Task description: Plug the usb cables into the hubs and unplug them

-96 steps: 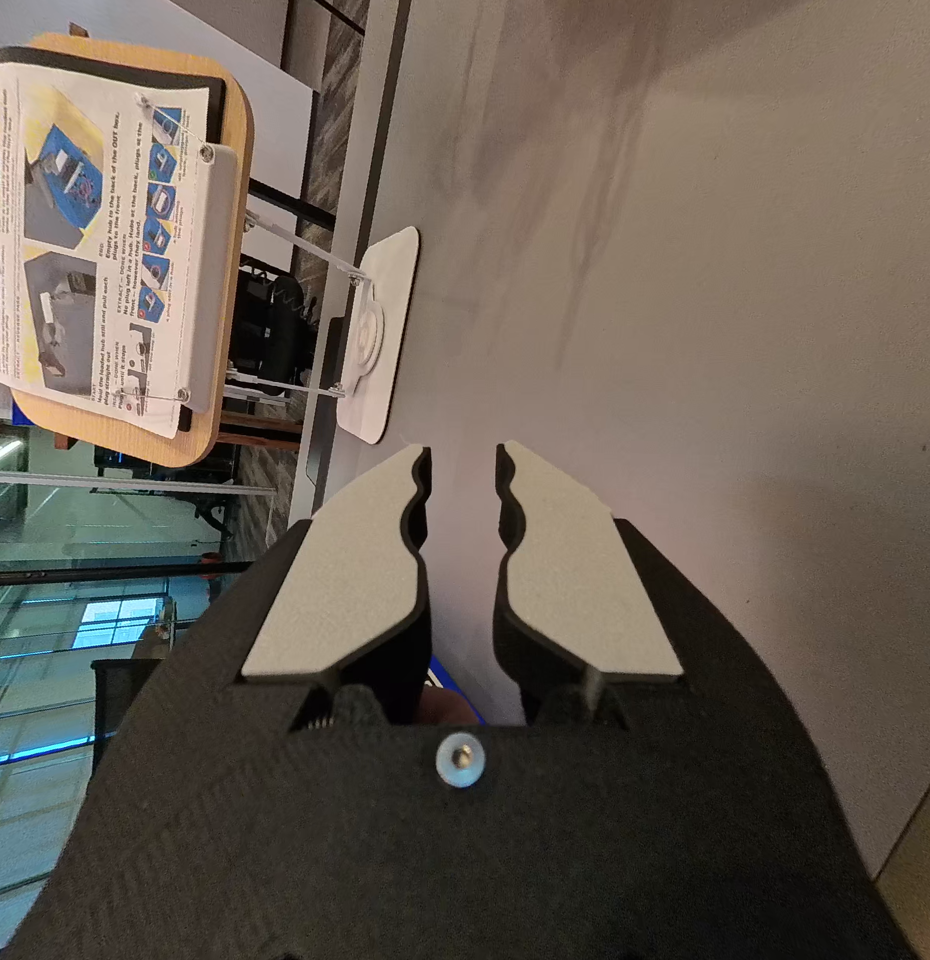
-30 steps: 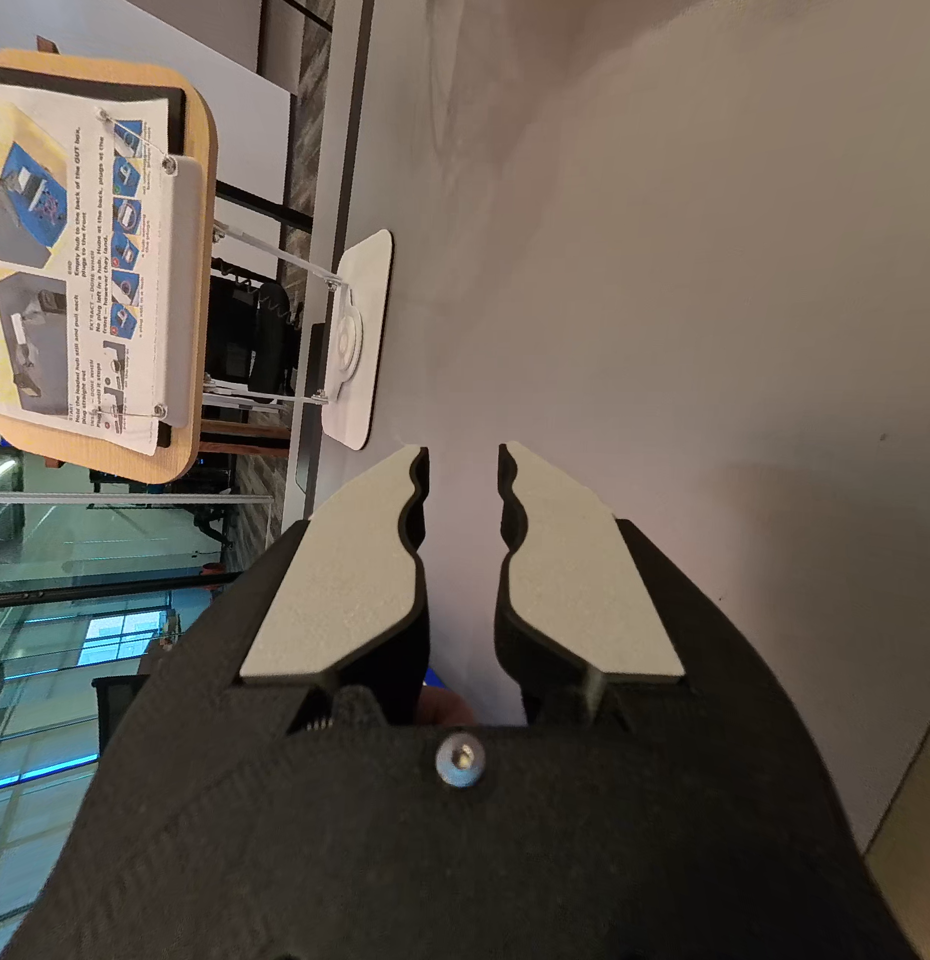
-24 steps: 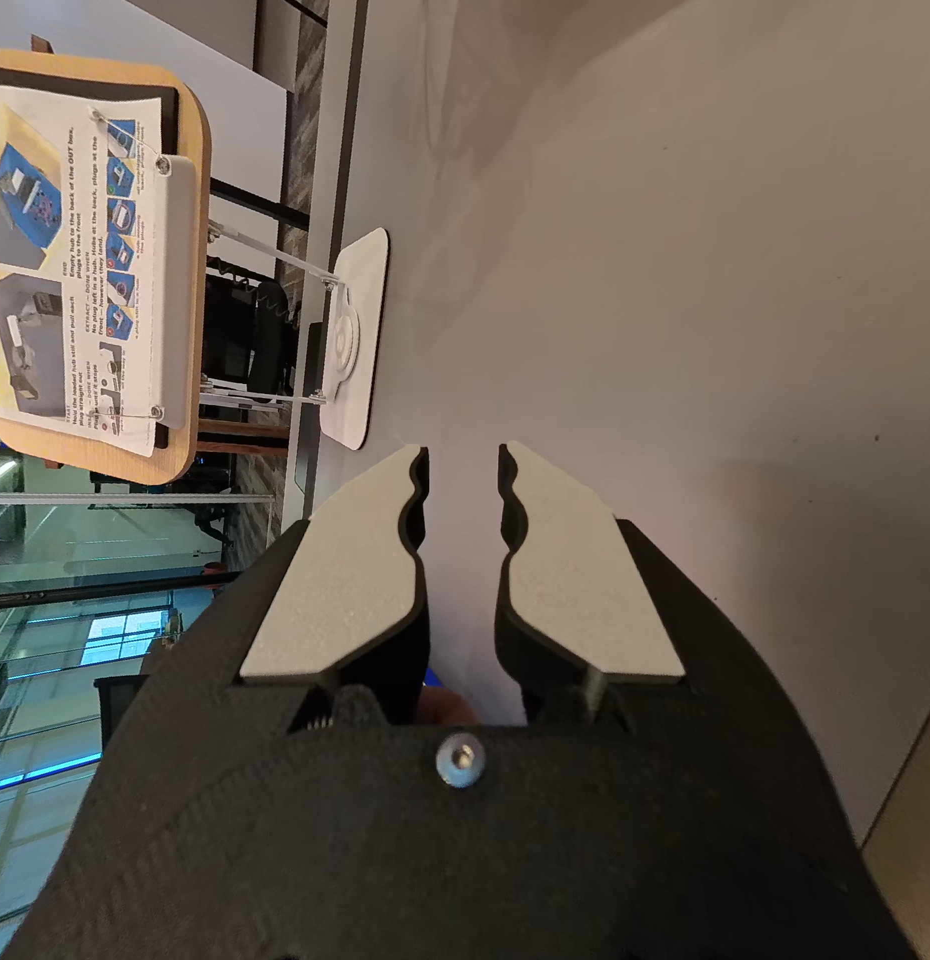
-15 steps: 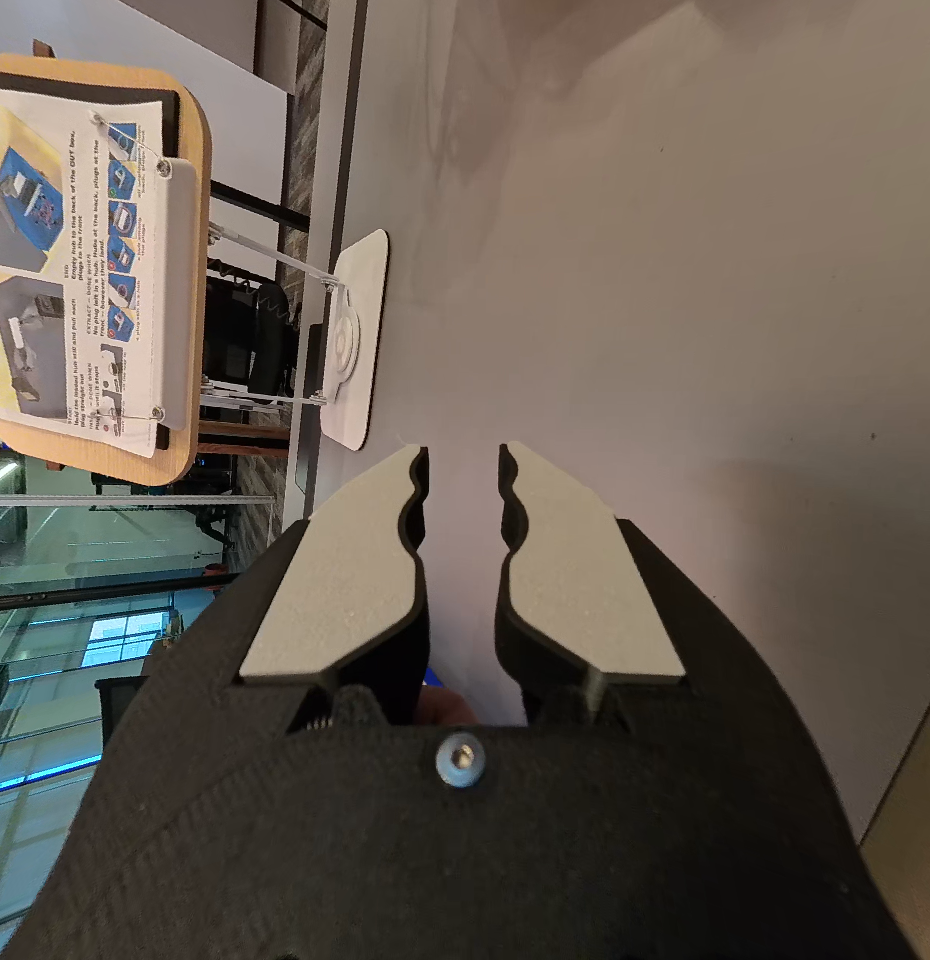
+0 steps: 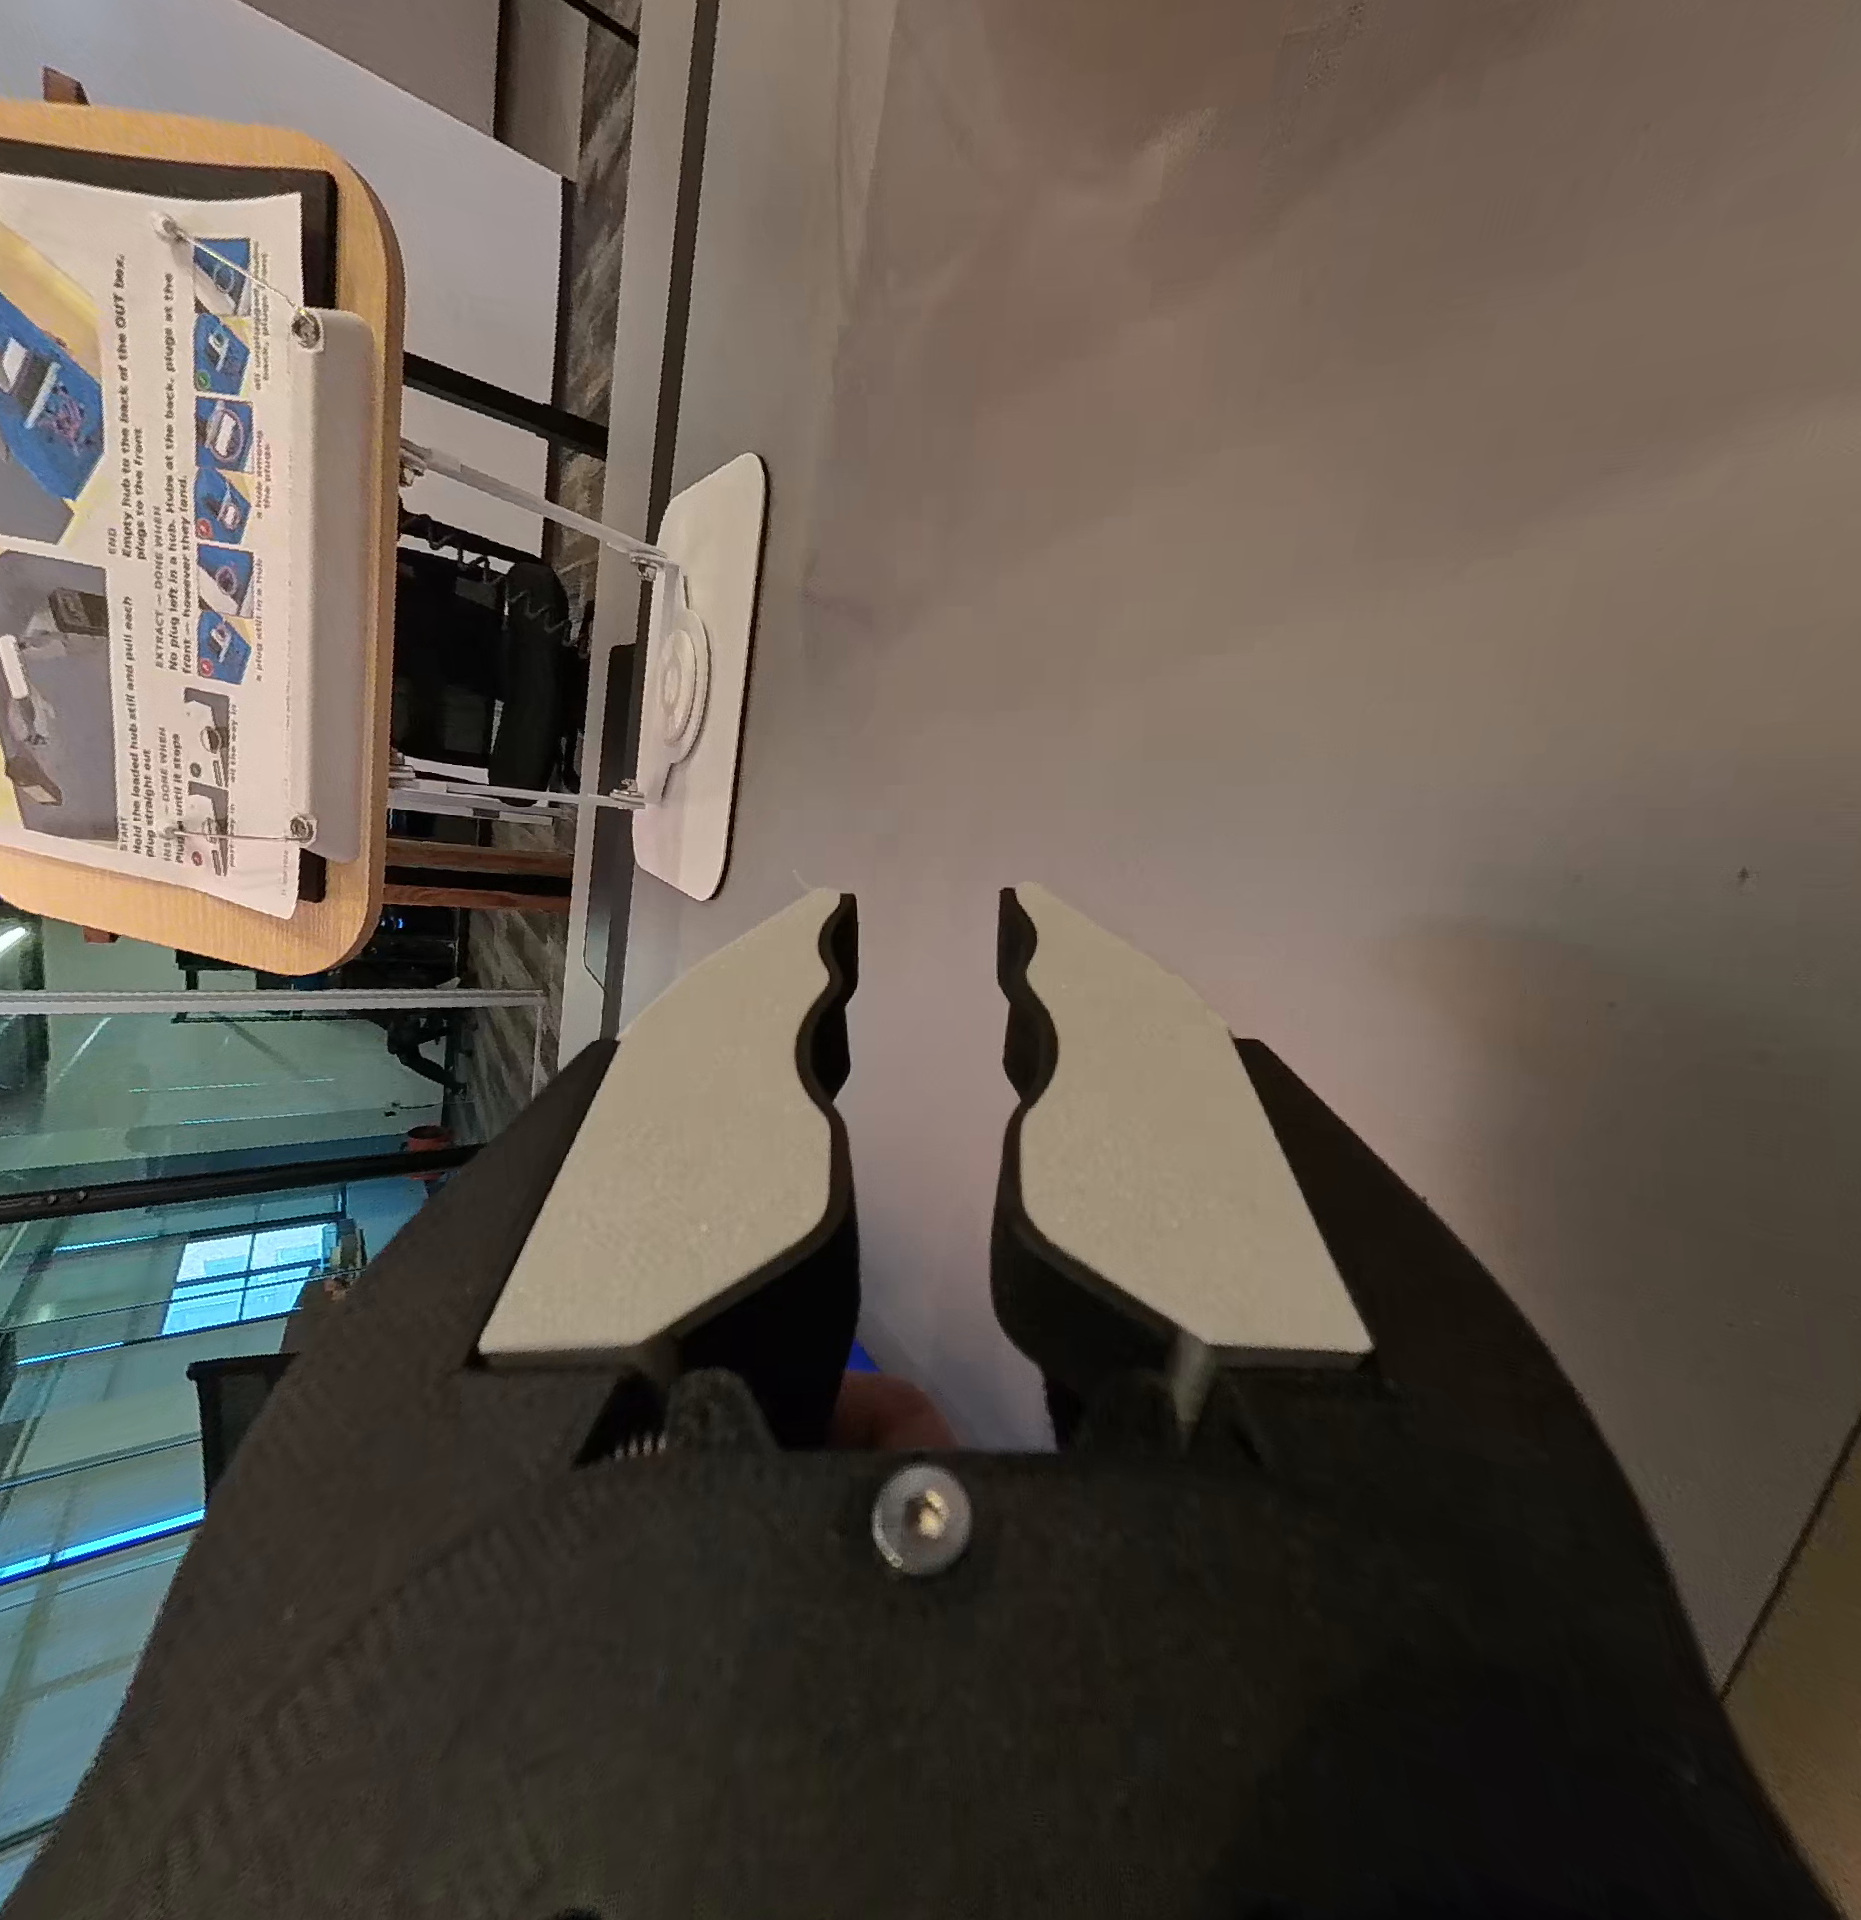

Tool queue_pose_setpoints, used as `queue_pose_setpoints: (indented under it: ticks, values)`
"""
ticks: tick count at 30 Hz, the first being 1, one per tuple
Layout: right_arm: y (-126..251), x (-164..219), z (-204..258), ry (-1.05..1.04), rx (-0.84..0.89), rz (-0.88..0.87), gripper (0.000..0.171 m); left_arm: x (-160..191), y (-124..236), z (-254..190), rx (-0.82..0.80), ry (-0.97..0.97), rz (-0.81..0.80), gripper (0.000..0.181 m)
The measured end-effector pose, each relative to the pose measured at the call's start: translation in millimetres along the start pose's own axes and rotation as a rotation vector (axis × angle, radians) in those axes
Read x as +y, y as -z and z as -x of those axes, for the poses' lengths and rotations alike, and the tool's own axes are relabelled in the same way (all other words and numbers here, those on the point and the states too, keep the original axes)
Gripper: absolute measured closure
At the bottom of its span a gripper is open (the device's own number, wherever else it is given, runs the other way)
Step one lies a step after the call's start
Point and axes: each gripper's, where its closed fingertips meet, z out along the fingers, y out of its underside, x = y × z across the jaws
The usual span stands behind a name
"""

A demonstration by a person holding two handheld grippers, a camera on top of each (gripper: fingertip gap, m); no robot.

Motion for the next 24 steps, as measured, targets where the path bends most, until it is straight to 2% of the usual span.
queue_pose_setpoints:
  ticks: [1, 3, 6, 8, 10, 15, 18, 21, 24]
  values:
    - [-11.0, 1.9, -3.1, -0.009, -0.009, 0.048, 0.116, -0.1, 0.7, 0.7, -0.003, 0.000, -0.001, 0.156]
    - [-22.1, 3.3, -9.2, -0.051, -0.014, 0.086, 0.137, 0.3, 2.1, 2.1, -0.007, 0.005, -0.002, 0.156]
    - [-20.5, 1.0, -13.0, 0.023, 0.055, 0.069, 0.154, 2.3, 2.1, 2.6, -0.003, 0.013, -0.005, 0.156]
    - [-14.1, -3.1, -9.2, 0.017, 0.042, 0.006, 0.161, 3.4, 0.4, 1.9, 0.002, 0.013, -0.004, 0.156]
    - [-0.5, -12.9, -9.4, -0.027, 0.032, -0.142, 0.167, 2.8, -0.2, 1.2, 0.005, 0.011, -0.007, 0.156]
    - [29.7, 0.5, 0.3, 0.019, -0.011, -0.322, 0.169, 1.6, 1.7, 2.2, -0.003, 0.007, -0.007, 0.155]
    - [37.7, 22.9, 13.3, 0.064, -0.056, -0.351, 0.169, 1.7, 0.6, 0.5, 0.000, 0.004, -0.003, 0.155]
    - [30.2, 53.2, 24.0, 0.108, -0.097, -0.278, 0.169, 0.5, -1.1, -3.0, 0.009, -0.003, -0.002, 0.155]
    - [9.5, 82.7, 31.3, 0.150, -0.108, -0.112, 0.169, -1.2, -2.2, -5.5, 0.012, -0.012, -0.001, 0.155]
